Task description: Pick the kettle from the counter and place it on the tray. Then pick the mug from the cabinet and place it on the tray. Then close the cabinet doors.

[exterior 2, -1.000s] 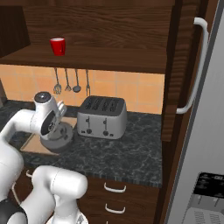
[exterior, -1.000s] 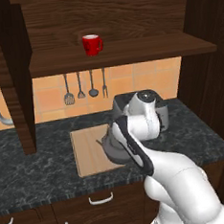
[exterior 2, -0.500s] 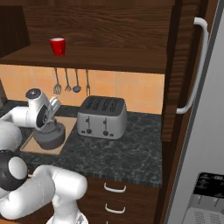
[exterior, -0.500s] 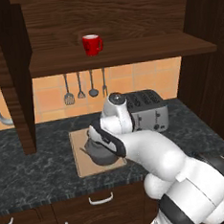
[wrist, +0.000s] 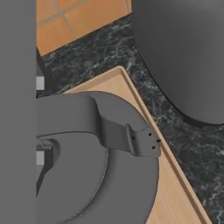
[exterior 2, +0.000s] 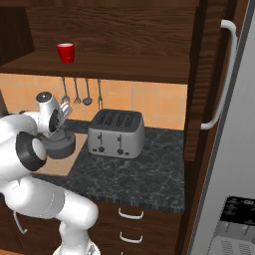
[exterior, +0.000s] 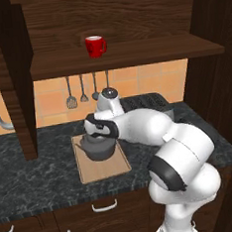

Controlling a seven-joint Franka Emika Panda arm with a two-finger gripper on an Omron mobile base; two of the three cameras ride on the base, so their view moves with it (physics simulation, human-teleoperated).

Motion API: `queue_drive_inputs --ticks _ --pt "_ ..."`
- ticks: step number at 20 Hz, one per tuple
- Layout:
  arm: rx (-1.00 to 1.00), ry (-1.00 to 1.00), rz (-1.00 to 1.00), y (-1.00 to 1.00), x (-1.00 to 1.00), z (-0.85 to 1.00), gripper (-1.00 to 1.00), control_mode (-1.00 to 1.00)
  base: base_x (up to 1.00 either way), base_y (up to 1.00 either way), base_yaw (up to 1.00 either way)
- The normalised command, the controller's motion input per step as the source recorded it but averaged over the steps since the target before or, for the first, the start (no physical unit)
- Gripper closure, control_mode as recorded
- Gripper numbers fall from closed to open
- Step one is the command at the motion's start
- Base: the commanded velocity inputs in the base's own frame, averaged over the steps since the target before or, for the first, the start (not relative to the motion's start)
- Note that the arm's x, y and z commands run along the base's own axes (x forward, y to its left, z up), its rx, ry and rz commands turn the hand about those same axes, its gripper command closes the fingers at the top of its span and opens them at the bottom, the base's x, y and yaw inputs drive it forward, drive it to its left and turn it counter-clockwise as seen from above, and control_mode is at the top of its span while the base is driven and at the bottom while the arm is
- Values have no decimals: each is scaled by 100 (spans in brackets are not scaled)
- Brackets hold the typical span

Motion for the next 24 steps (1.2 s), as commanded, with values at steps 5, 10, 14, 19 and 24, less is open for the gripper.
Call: queue_drive_inputs --ticks 5,10,14,19,24 --pt "8 0 -11 2 55 -2 100 -100 0 0 0" --pt "5 0 -14 23 38 -19 100 -100 0 0 0" --pt "2 0 -13 24 13 -33 -100 -100 0 0 0" --pt "3 0 -12 24 -10 -25 -100 -100 0 0 0" --pt "0 0 -17 33 -38 -27 -100 -100 0 0 0"
